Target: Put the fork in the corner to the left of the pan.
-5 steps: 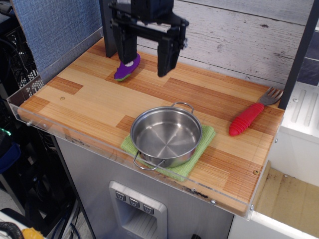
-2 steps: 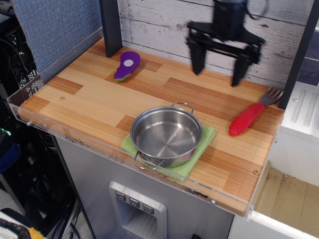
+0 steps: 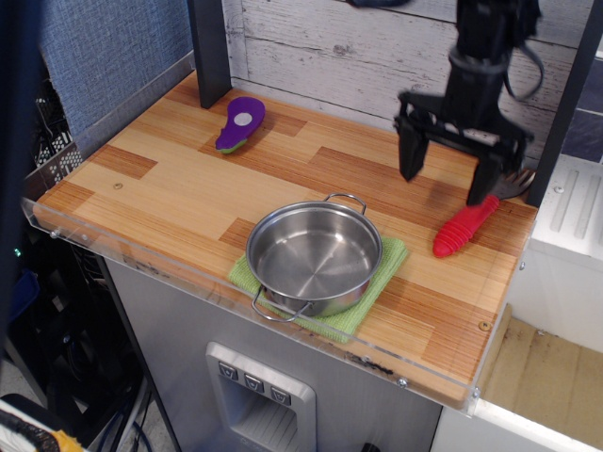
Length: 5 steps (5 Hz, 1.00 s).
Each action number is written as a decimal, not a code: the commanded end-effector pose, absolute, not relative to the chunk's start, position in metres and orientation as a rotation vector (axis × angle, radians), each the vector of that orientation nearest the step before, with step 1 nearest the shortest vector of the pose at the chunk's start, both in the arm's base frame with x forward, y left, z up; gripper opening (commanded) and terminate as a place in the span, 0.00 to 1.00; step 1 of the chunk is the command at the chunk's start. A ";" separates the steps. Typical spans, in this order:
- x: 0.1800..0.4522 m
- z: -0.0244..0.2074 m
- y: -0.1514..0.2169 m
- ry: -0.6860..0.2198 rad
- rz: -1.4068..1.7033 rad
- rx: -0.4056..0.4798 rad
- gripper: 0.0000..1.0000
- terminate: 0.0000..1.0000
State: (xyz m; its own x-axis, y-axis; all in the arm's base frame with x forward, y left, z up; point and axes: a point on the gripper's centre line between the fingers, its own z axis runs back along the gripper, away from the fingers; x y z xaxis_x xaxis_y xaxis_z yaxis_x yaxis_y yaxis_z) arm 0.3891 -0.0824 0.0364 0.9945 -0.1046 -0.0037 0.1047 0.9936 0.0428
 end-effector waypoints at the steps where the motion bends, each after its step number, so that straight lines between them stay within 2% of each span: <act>1: 0.389 0.041 -0.097 -0.044 -0.142 0.064 1.00 0.00; 2: 0.386 0.036 -0.099 -0.038 -0.144 0.071 1.00 0.00; 4: 0.380 0.005 -0.092 0.024 -0.118 0.092 1.00 0.00; 5: 0.379 0.001 -0.089 0.027 -0.112 0.090 0.00 0.00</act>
